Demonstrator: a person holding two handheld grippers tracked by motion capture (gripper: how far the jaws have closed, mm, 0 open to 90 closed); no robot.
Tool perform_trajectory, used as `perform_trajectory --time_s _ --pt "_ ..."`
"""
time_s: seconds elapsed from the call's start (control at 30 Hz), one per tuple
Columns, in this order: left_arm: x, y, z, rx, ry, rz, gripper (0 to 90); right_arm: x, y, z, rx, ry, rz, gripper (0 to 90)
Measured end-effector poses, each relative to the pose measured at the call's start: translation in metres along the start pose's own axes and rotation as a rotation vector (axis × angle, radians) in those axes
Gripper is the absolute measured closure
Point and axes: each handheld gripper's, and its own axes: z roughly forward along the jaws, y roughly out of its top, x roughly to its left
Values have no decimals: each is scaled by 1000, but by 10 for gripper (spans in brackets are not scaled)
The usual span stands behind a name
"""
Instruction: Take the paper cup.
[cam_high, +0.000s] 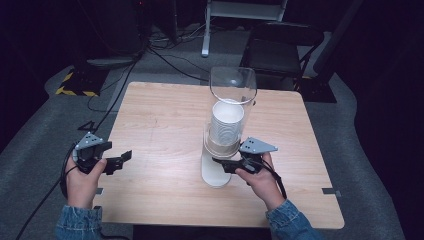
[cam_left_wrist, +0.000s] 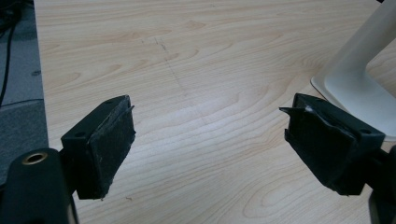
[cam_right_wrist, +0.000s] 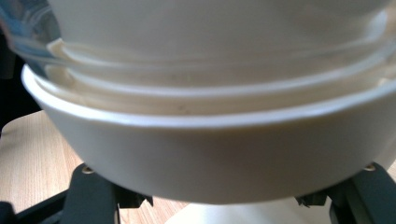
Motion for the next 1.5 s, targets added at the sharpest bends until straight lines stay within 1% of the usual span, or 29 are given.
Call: perform_trajectory --time_s 0.17,0.2,0.27,0.53,0.57,0.6,0.63,0.67,0.7,0.73,1.07,1.43,1.5 --pt "0 0 1 5 -3 7 154 0 -1 1 5 -1 -2 354" --pt "0 0 1 5 -2 6 154 -1 -2 1 10 -3 -9 355" --pt "0 -1 1 2 0 -1 154 0 -4 2 13 2 4 355" --pt "1 -2 2 7 -2 -5 154 0 -6 2 9 0 -1 355" --pt "1 -1 2 8 -3 -5 154 0 -6 3 27 -3 -4 355" --pt "1 -1 2 8 -3 -4 154 -1 -9 4 58 -11 -11 356" --pt "1 -1 2 7 -4 -3 154 -1 -13 6 71 -14 -11 356" --pt "1 -1 2 5 -2 -1 154 -2 -18 8 54 -5 2 356" --pt "1 -1 2 4 -3 -4 154 -2 -18 8 53 -5 2 355" --pt "1 -1 1 3 -3 -5 154 -1 -17 7 64 -9 -10 355" --pt "1 -1 4 9 -5 -2 154 -1 -19 6 59 -16 -13 356" --pt "0 -1 6 16 -10 -6 154 1 -20 4 70 -17 -2 358" --pt "1 -1 6 17 -9 -6 154 1 -20 3 76 -13 9 359"
